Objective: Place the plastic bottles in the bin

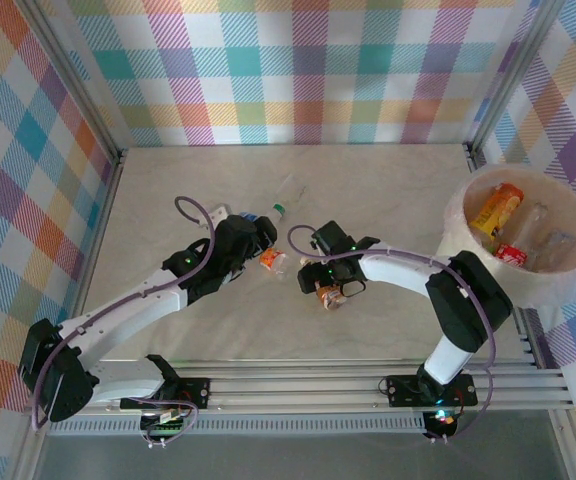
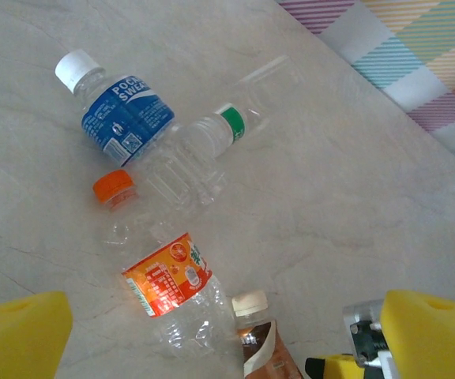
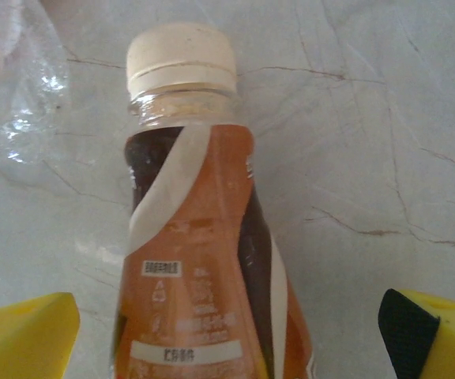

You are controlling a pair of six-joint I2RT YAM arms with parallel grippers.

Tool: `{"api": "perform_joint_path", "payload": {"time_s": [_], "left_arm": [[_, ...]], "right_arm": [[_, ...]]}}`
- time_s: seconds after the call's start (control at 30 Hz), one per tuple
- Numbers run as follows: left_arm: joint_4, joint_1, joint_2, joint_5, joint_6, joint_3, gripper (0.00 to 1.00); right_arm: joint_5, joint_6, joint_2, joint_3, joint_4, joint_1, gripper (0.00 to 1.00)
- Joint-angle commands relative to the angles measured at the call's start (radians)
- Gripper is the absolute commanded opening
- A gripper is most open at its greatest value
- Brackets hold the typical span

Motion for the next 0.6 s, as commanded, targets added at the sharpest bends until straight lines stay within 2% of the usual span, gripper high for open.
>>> {"api": "perform_joint_path", "payload": {"time_s": [0.0,0.3,0.57], "left_arm": [[-0.026,0.011,-0.008,0.04,0.051,0.007,1.0],[-0.222,0.011,0.059,0.19,0.054,0.04,1.0],[-0.173,0.009,0.052,0.264,0.049,-0.031,1.0]], "right_arm": [[0.01,0.019,-0.001,-0.029,0.026,0.009,0.95],[0.018,0.042,-0.019,-0.068,0.023,0.017,0.84],[0.066,0.057,-0.055,-0.083,0.054,0.021,0.66]]}}
